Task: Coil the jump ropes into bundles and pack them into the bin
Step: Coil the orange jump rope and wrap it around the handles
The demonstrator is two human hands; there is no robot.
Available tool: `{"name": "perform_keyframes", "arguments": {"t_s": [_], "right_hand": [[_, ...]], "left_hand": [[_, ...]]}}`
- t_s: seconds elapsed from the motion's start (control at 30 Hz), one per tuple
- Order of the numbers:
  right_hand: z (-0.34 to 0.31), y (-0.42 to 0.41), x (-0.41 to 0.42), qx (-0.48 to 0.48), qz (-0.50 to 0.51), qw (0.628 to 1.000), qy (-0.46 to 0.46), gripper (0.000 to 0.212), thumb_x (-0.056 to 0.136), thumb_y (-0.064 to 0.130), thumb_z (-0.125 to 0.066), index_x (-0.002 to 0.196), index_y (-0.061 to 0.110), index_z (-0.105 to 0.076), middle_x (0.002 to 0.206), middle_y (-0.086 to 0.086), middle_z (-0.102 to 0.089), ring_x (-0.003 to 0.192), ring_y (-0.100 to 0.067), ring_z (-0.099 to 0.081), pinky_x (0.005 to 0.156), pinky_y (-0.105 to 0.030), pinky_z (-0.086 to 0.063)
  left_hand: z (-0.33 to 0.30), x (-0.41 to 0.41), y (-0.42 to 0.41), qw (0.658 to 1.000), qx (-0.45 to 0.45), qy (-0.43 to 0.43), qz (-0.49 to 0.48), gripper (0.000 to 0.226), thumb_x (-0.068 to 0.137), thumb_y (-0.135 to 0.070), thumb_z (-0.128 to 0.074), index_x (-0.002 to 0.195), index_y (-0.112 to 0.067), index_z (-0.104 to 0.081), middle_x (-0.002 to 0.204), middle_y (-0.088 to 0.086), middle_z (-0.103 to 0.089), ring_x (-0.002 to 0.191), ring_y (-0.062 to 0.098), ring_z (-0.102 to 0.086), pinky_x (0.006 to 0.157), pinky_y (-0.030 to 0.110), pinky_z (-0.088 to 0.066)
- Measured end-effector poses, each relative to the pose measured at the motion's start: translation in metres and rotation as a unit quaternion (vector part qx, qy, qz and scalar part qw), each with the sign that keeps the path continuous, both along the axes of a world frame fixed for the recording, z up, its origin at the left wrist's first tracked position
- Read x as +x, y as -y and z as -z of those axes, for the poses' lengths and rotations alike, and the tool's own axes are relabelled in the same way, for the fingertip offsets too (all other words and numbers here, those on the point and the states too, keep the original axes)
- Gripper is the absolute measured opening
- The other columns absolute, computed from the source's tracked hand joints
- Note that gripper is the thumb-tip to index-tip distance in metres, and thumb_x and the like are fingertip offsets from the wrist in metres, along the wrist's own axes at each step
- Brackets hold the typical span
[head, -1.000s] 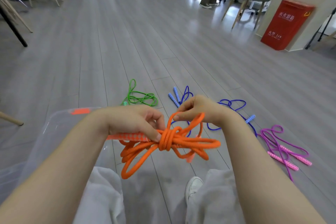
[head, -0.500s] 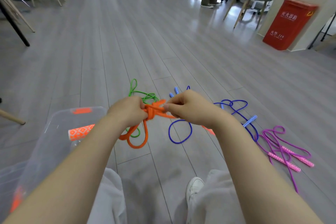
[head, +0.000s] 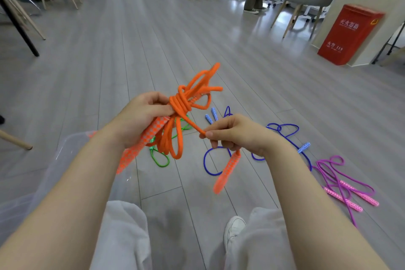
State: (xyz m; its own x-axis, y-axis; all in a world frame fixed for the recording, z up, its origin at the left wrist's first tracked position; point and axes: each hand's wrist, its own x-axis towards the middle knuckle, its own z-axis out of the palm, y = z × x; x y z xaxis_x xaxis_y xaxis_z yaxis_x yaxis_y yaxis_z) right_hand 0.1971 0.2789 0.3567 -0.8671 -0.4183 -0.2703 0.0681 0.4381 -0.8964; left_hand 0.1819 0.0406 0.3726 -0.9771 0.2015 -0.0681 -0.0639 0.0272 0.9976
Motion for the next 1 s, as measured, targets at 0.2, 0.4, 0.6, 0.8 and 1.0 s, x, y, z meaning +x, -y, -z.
{"name": "perform_keyframes", "arguments": {"t_s": [0.2, 0.4, 0.6, 0.8, 1.0], "right_hand": [[0.021, -0.003, -0.002, 0.008, -0.042, 0.998, 0.039, 0.027, 0.084, 0.02, -0.069, 0.106, 0.004, -0.07, 0.075, 0.004, -0.061, 0.064, -0.008, -0.052, 0.061, -0.023, -0.04], [0.021, 0.01, -0.001, 0.101, -0.09, 0.99, 0.032, 0.006, 0.079, 0.02, -0.079, 0.082, 0.019, -0.074, 0.072, -0.002, -0.063, 0.063, -0.009, -0.052, 0.059, -0.025, -0.044], [0.021, 0.03, -0.004, 0.206, -0.048, 0.973, -0.091, 0.015, 0.08, 0.029, -0.079, 0.088, 0.017, -0.075, 0.079, 0.004, -0.072, 0.076, -0.01, -0.066, 0.073, -0.025, -0.053], [0.024, 0.056, 0.0, 0.33, -0.031, 0.91, -0.249, 0.017, 0.088, 0.024, -0.06, 0.099, 0.022, -0.072, 0.096, 0.002, -0.069, 0.089, -0.018, -0.063, 0.065, -0.027, -0.045], [0.019, 0.063, 0.001, 0.298, 0.029, 0.92, -0.252, 0.025, 0.089, 0.019, -0.05, 0.103, 0.017, -0.071, 0.098, -0.002, -0.07, 0.089, -0.021, -0.062, 0.07, -0.031, -0.05]], "left_hand": [[0.0, 0.014, 0.0, 0.957, 0.009, 0.061, 0.283, 0.018, 0.068, -0.002, -0.074, 0.081, -0.011, -0.065, 0.077, 0.018, -0.067, 0.062, 0.025, -0.066, 0.056, 0.029, -0.055], [0.013, 0.018, -0.01, 0.877, -0.205, 0.096, 0.423, 0.015, 0.083, 0.006, -0.068, 0.089, -0.007, -0.062, 0.084, 0.013, -0.071, 0.073, 0.017, -0.066, 0.064, 0.023, -0.051], [0.023, 0.009, -0.012, 0.846, -0.416, 0.059, 0.328, 0.019, 0.072, -0.026, -0.078, 0.087, -0.024, -0.068, 0.085, -0.001, -0.075, 0.085, 0.018, -0.071, 0.087, 0.039, -0.054], [0.033, 0.005, -0.026, 0.793, -0.559, 0.021, 0.241, 0.02, 0.069, -0.034, -0.077, 0.083, -0.029, -0.063, 0.087, -0.004, -0.068, 0.082, 0.015, -0.063, 0.072, 0.032, -0.052], [0.036, -0.004, -0.025, 0.802, -0.584, -0.005, 0.123, 0.025, 0.069, -0.035, -0.069, 0.067, -0.01, -0.068, 0.055, 0.001, -0.052, 0.056, 0.018, -0.046, 0.052, 0.025, -0.037]]}}
